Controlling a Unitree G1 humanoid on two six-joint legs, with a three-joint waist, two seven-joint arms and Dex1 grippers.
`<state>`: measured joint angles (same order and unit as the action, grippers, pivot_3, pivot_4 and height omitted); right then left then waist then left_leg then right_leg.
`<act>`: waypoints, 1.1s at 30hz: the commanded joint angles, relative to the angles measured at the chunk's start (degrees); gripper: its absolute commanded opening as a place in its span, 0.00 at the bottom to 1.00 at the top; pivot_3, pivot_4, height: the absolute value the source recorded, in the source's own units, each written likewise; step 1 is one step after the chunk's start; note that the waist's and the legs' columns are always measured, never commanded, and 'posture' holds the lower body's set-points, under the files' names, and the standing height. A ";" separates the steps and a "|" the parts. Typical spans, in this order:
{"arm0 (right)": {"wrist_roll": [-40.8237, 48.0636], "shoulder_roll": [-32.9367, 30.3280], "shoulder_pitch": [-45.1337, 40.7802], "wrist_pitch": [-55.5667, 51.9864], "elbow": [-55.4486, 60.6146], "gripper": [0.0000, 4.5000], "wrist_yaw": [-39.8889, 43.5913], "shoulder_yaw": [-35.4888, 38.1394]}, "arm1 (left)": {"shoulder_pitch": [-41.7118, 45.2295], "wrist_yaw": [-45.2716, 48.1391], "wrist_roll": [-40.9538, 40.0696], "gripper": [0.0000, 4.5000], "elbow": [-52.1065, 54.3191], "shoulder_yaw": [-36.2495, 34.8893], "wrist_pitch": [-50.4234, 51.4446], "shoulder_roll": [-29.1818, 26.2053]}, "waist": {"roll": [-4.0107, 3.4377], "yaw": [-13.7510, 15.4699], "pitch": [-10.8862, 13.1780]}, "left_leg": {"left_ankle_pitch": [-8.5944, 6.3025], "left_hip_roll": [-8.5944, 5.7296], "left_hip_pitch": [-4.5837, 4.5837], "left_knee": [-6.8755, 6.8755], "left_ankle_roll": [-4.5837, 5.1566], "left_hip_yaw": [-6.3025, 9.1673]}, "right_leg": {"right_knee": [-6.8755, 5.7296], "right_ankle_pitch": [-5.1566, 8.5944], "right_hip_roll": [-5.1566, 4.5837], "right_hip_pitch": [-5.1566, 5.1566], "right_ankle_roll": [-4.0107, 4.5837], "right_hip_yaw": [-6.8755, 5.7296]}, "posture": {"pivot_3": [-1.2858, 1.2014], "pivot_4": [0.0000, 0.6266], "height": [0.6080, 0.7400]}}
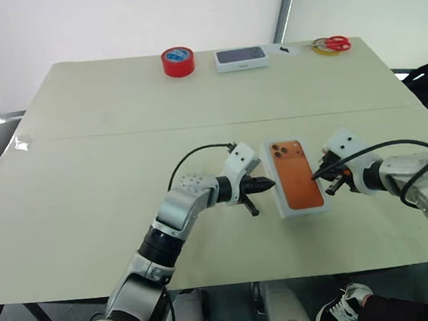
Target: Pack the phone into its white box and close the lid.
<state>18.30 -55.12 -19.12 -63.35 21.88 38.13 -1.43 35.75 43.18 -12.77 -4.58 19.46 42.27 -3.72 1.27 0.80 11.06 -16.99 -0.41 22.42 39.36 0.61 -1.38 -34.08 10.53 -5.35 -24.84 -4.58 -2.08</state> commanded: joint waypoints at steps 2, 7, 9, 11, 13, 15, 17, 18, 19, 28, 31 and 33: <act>0.52 -0.47 -1.80 0.74 1.27 0.00 0.86 1.09 | 0.82 -0.90 -1.30 0.00 -0.06 -0.78 -0.44 1.76 | 0.00 0.01 0.00 | 0.00 0.00 0.00 0.00 0.00 0.00 | 0.00 -0.02 0.00 0.00 -0.02 0.00 | 0.52 0.24 0.97; 0.83 -0.10 -2.29 0.27 1.50 0.00 0.86 1.35 | 1.04 -1.57 -1.89 0.00 -0.88 -1.55 -0.12 2.41 | 0.00 0.08 0.00 | 0.00 0.00 0.00 0.00 0.00 0.00 | 0.00 -0.02 0.00 0.00 -0.03 0.00 | 0.52 0.24 0.97; 0.94 -0.03 -2.40 0.12 1.54 0.00 0.75 1.44 | 1.01 -1.71 -2.04 0.00 -0.90 -1.76 0.03 2.57 | 0.00 0.13 0.00 | 0.00 -0.01 0.01 0.00 0.00 0.00 | 0.00 -0.02 -0.01 0.00 -0.03 0.00 | 0.52 0.24 0.97; 0.92 -0.06 -2.49 0.15 1.46 0.00 0.68 1.39 | 1.03 -1.85 -2.12 0.00 -1.01 -1.93 0.18 2.63 | 0.00 0.07 0.00 | 0.00 -0.01 0.01 0.00 0.00 0.00 | 0.01 -0.02 -0.01 0.00 -0.02 0.00 | 0.52 0.24 0.97; 0.78 -0.21 -2.32 0.37 1.32 0.00 0.66 1.39 | 1.04 -1.91 -1.97 0.00 -1.09 -1.92 0.15 2.49 | 0.00 0.06 0.00 | 0.00 -0.01 0.01 0.00 0.00 0.00 | 0.01 -0.02 -0.01 0.00 -0.02 0.00 | 0.52 0.24 0.97; 0.65 -0.50 -2.14 0.62 1.14 0.00 0.67 1.75 | 1.04 -2.06 -2.02 0.00 -1.08 -2.36 0.09 2.26 | 0.00 0.05 0.00 | 0.00 -0.01 0.00 0.00 0.00 0.00 | 0.00 -0.01 -0.01 0.00 -0.02 0.00 | 0.52 0.24 0.97; 0.83 -0.89 -2.13 0.74 1.14 0.00 0.88 2.68 | 1.10 -2.21 -2.83 0.00 -0.78 -3.82 0.17 2.10 | 0.00 0.03 0.00 | 0.00 -0.01 0.00 0.00 0.00 0.00 | 0.00 -0.02 -0.01 0.00 -0.02 0.00 | 0.52 0.24 0.97; 1.12 -1.17 -2.03 0.92 1.33 0.00 1.28 3.24 | 1.28 -2.44 -3.59 0.00 -0.70 -5.00 0.29 2.19 | 0.00 0.01 0.00 | 0.00 -0.01 0.01 0.00 0.00 0.00 | 0.00 -0.02 -0.01 0.00 -0.02 0.00 | 0.52 0.24 0.97; 1.64 -1.56 -1.61 1.21 1.88 0.00 2.00 3.91 | 1.85 -3.13 -4.73 0.00 -0.99 -6.87 0.64 2.63 | 0.00 0.01 0.00 | 0.00 -0.01 0.01 0.00 0.00 0.00 | 0.00 -0.02 -0.01 0.00 -0.02 0.00 | 0.52 0.24 0.97; 6.23 -2.60 7.75 0.72 10.57 0.00 5.74 6.32 | 8.73 -7.72 -1.50 0.00 -10.96 -7.16 -3.57 6.39 | 0.01 0.17 0.00 | 0.00 -0.04 0.01 0.00 0.00 0.02 | 0.05 -0.05 -0.02 0.05 -0.11 -0.03 | 0.52 0.24 0.97; 6.07 -1.68 9.60 -0.30 11.26 0.00 4.14 5.84 | 9.84 -7.83 1.83 0.00 -15.75 -3.55 -5.20 6.82 | 0.01 0.02 0.00 | 0.00 -0.06 -0.01 0.01 0.00 0.02 | 0.05 -0.04 -0.03 0.07 -0.10 -0.03 | 0.52 0.24 0.97; 5.86 -1.36 10.10 -0.89 11.25 0.00 3.16 5.92 | 10.31 -8.06 2.98 0.00 -17.98 -2.60 -5.49 7.22 | 0.03 0.02 0.00 | 0.00 -0.03 -0.03 0.00 0.00 0.02 | 0.04 0.00 -0.01 0.06 -0.03 -0.04 | 0.52 0.24 0.97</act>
<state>23.89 -56.89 -9.46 -63.47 32.02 42.23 3.58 44.61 35.47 -11.33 -21.69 15.35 37.62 3.07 1.30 0.82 11.06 -16.99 -0.42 22.39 39.36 0.62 -1.33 -34.05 10.54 -5.35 -24.77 -4.59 -2.13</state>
